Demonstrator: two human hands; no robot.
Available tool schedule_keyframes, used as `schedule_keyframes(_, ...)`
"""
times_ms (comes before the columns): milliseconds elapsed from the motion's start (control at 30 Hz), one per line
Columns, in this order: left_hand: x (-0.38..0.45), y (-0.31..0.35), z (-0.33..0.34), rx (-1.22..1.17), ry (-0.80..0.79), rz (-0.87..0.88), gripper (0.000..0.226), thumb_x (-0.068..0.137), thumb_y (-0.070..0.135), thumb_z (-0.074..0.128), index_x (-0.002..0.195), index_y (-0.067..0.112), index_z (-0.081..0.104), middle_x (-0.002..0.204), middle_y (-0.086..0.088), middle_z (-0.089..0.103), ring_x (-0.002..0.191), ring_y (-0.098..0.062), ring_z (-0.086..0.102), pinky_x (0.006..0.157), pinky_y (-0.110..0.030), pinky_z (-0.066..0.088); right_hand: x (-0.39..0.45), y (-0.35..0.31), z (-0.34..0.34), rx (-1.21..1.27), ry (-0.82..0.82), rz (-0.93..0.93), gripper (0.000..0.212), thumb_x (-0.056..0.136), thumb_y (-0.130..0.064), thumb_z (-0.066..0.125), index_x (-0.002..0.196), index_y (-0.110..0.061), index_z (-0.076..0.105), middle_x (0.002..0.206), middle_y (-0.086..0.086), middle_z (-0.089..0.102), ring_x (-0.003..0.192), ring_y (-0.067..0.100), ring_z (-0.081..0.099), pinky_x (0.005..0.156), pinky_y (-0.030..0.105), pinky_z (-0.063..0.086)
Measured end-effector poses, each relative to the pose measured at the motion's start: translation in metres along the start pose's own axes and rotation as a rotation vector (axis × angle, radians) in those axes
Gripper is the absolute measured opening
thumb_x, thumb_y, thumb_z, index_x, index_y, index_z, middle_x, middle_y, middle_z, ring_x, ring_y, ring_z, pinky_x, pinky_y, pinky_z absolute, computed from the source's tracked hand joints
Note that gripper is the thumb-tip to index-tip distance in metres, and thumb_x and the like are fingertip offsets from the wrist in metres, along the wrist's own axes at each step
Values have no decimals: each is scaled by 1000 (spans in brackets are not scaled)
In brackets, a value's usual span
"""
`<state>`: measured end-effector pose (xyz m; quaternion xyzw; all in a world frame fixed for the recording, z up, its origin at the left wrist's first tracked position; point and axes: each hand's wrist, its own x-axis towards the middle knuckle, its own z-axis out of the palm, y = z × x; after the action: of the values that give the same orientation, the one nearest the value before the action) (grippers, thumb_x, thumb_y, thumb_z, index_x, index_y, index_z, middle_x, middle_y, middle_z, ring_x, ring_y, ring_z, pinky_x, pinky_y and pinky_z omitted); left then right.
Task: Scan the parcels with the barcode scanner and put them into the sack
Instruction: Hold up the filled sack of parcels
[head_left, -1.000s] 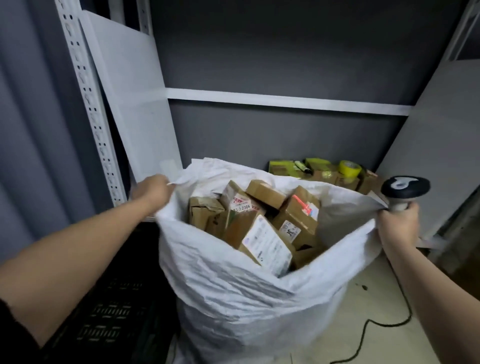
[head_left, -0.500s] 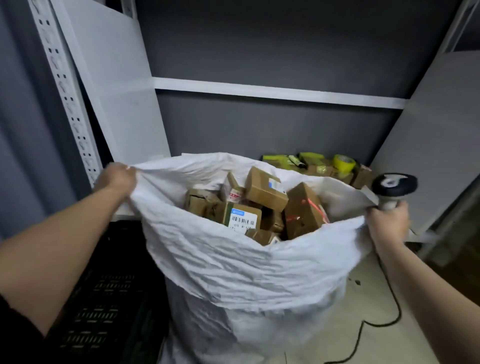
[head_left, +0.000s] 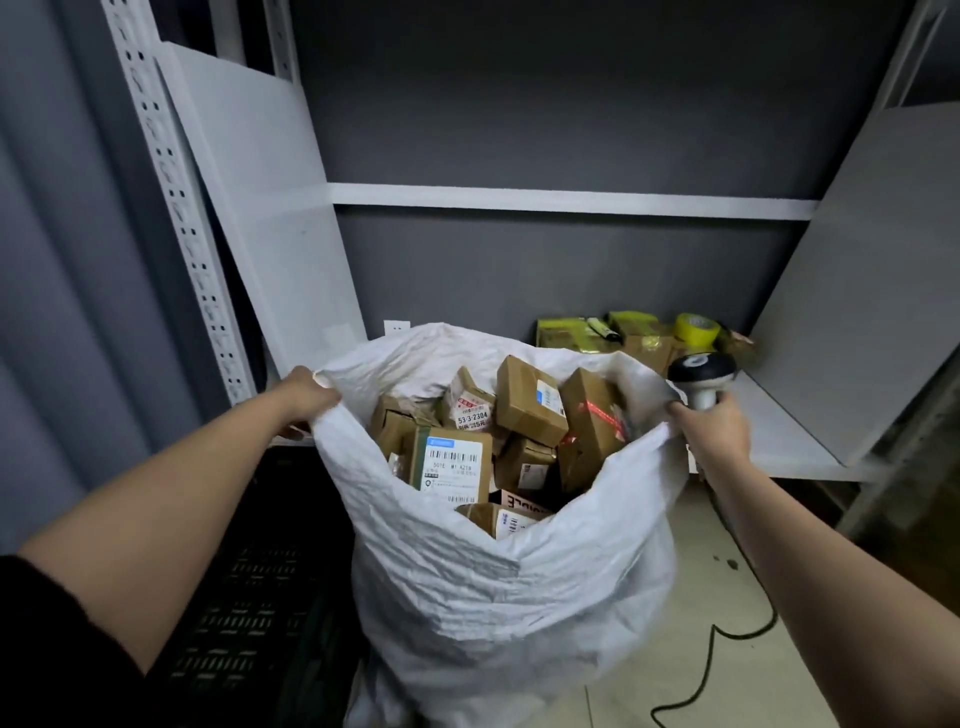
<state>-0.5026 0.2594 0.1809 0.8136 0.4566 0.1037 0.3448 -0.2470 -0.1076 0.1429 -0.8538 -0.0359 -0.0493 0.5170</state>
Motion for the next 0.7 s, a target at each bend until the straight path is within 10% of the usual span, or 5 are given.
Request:
schedule_keyframes(467,-150,82,1,472,187,164,73,91,44,55,148,11,24,149,-18,30,128,-39,44,102,-43,42,-30,-11,-135,125,-74,-52,59,86,-22,61,134,-2,34,92,14,61,57,19,52,51,28,40)
schedule_keyframes(700,-188,108,26,486,167,368,60,92,40,52,142,14,36,142,-12,46,124,-32,49,97,-39,45,-49,0,-171,0,-60,-135,33,90,-25,52,120,-10,51,98,13,69,73,30,65,74,41,56)
